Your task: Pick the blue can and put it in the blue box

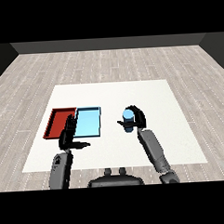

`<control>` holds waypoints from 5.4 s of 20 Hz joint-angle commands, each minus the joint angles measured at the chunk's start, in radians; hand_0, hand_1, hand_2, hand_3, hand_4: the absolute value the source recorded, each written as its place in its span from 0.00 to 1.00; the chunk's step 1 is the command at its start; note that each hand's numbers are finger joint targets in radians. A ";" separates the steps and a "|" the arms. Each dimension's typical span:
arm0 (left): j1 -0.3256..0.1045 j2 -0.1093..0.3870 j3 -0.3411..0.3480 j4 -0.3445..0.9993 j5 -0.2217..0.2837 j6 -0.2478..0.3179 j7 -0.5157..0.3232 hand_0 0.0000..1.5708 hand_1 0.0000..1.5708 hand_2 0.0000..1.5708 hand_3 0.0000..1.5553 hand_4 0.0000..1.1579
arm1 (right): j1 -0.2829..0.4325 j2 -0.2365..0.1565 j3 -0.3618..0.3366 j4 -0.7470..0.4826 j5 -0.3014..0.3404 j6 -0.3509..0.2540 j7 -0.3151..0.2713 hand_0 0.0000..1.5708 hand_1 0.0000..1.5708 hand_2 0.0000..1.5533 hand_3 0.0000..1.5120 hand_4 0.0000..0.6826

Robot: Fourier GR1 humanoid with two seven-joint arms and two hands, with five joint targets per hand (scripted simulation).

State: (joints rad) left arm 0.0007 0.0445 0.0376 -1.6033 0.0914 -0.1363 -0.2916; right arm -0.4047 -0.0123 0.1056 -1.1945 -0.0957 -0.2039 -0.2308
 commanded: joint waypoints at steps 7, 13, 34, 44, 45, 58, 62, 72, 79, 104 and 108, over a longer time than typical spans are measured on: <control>-0.038 -0.036 -0.058 0.008 0.036 0.004 0.098 0.00 0.00 0.00 0.00 0.00 | -0.011 0.012 0.032 -0.135 0.038 0.015 0.056 0.94 0.94 0.94 0.95 0.94; -0.101 -0.044 -0.195 0.078 0.106 0.097 0.108 0.00 0.00 0.00 0.00 0.00 | 0.006 0.012 0.080 -0.198 0.032 -0.023 0.106 0.95 0.95 0.94 0.95 0.93; -0.235 -0.045 -0.429 0.256 0.108 0.331 0.093 0.00 0.00 0.00 0.00 0.00 | -0.085 0.012 0.163 -0.070 -0.022 -0.021 0.018 0.91 0.91 0.94 0.94 0.92; -0.338 -0.045 -0.462 0.372 0.210 0.359 0.090 0.00 0.00 0.00 0.00 0.00 | -0.060 0.012 0.258 -0.168 -0.015 -0.081 0.069 0.92 0.92 0.94 0.94 0.90; -0.273 -0.045 -0.468 0.361 0.160 0.328 0.076 0.00 0.00 0.00 0.00 0.00 | -0.058 0.012 0.226 -0.097 -0.016 -0.030 0.007 0.92 0.92 0.94 0.94 0.90; -0.365 -0.045 -0.494 0.454 0.223 0.368 0.016 0.00 0.00 0.00 0.00 0.00 | -0.066 0.012 0.353 -0.086 -0.070 -0.108 -0.036 0.94 0.94 0.94 0.94 0.88; -0.352 -0.040 -0.426 0.462 0.168 0.268 0.024 0.00 0.00 0.00 0.00 0.00 | -0.113 0.012 0.249 -0.095 -0.040 -0.038 0.030 0.93 0.93 0.94 0.93 0.85; -0.492 -0.044 -0.554 0.449 0.226 0.498 0.130 0.00 0.00 0.00 0.00 0.09 | -0.102 0.012 0.413 -0.090 -0.117 -0.144 -0.024 0.95 0.95 0.95 0.93 0.79; -0.435 -0.043 -0.580 0.451 0.109 0.536 0.156 0.00 0.00 0.00 0.00 0.00 | -0.092 0.011 0.409 -0.146 -0.119 -0.139 0.024 0.95 0.95 0.94 0.93 0.83; -0.516 -0.043 -0.567 0.538 0.308 0.705 -0.136 1.00 1.00 0.99 0.94 0.90 | -0.065 0.011 0.356 -0.174 -0.104 -0.100 0.087 0.00 0.00 0.00 0.00 0.00; -0.526 -0.044 -0.550 0.548 0.316 0.681 -0.157 1.00 1.00 0.99 0.94 0.90 | -0.102 0.012 0.336 -0.148 -0.101 -0.101 0.085 0.00 0.00 0.00 0.00 0.00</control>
State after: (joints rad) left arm -0.4919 0.0166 -0.5387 -1.0535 0.3858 0.5498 -0.4129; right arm -0.4862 -0.0096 0.4508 -1.3651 -0.2031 -0.3064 -0.1556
